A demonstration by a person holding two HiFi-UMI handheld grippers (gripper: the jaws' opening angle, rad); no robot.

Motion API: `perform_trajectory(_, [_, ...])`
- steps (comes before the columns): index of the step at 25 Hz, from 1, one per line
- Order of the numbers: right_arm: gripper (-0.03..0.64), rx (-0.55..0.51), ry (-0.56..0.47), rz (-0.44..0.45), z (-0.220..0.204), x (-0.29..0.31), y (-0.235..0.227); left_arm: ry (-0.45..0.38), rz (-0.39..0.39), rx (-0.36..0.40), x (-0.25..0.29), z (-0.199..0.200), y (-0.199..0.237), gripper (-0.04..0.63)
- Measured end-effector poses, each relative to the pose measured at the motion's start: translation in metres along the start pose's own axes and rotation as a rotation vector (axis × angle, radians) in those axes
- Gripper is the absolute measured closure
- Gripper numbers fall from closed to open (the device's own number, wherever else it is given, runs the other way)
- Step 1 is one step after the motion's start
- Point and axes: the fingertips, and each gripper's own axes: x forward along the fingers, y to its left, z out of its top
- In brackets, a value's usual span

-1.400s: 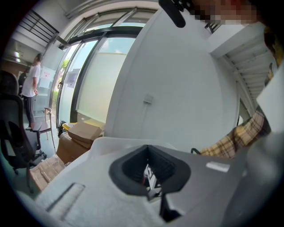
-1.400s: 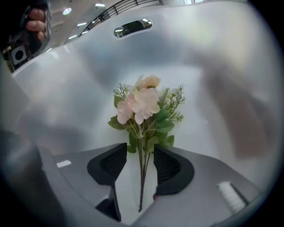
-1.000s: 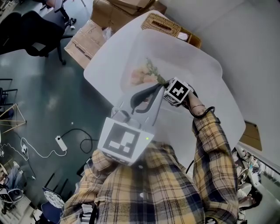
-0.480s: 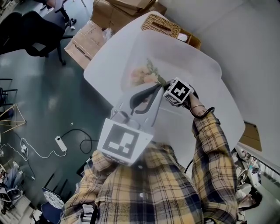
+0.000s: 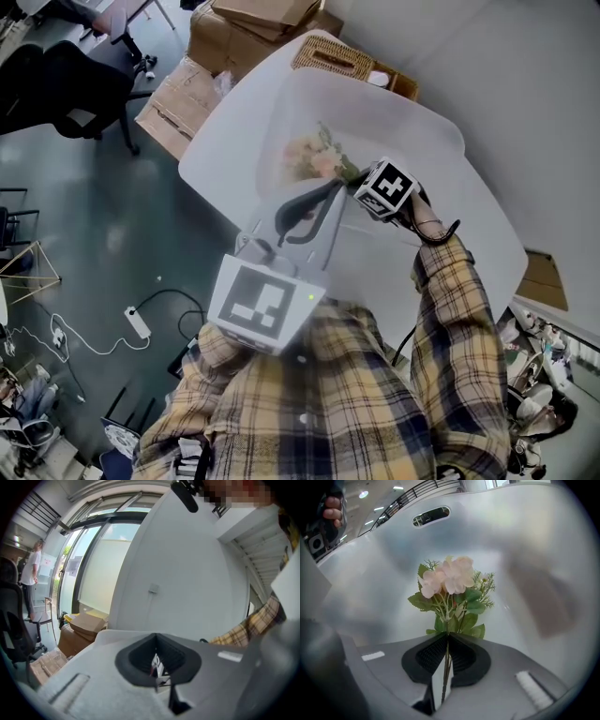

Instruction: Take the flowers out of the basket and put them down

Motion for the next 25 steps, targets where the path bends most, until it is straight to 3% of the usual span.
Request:
perform_trajectory(13, [0.597, -0.042, -0.084, -0.128, 0.013, -0.066, 0.021, -0.015, -0.075, 0.054, -0.019, 0.014, -0.035, 0.594])
perform_trajectory(25, [0.596, 0.015, -0.334, -0.288, 0.038, -0.180, 0.033, -0.013, -0.174, 0.119, -0.023, 0.023, -0.072, 0.594])
